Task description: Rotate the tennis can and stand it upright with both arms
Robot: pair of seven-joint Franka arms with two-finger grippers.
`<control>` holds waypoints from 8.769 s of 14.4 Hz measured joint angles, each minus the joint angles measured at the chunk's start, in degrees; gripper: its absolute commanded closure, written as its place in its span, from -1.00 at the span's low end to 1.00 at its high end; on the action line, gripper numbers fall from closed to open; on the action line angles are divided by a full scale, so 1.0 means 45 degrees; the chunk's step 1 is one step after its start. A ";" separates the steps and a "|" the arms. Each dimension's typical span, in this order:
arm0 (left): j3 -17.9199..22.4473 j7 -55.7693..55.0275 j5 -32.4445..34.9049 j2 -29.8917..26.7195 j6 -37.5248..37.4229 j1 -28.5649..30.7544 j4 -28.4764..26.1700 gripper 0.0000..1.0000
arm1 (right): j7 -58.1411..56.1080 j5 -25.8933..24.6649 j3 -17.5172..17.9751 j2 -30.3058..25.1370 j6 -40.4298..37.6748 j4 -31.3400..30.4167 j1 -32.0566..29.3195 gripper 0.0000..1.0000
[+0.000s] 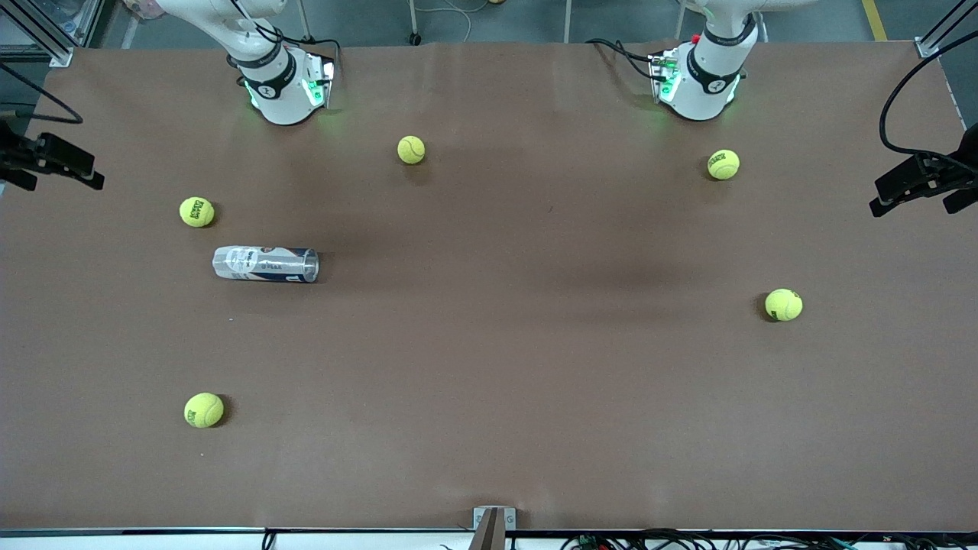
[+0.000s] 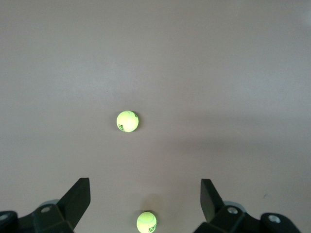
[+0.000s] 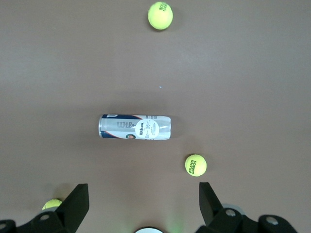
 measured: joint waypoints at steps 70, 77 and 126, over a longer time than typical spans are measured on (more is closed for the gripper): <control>0.0000 0.0000 0.0000 0.0000 0.0000 0.0012 0.0009 -1.00 | 2.1748 0.0048 0.0412 0.3340 0.9152 -0.7650 0.3361 -0.24; -0.0003 0.0000 0.0000 0.0000 0.0000 0.0021 0.0014 -1.00 | 2.3964 0.1349 0.0507 0.4198 0.9168 -0.4508 0.7413 -0.24; -0.0998 0.2902 -1.0923 0.4497 0.4535 -0.0442 -0.6176 -1.00 | 2.9040 -0.0979 -0.0917 1.1147 0.5157 0.7910 1.2876 -1.00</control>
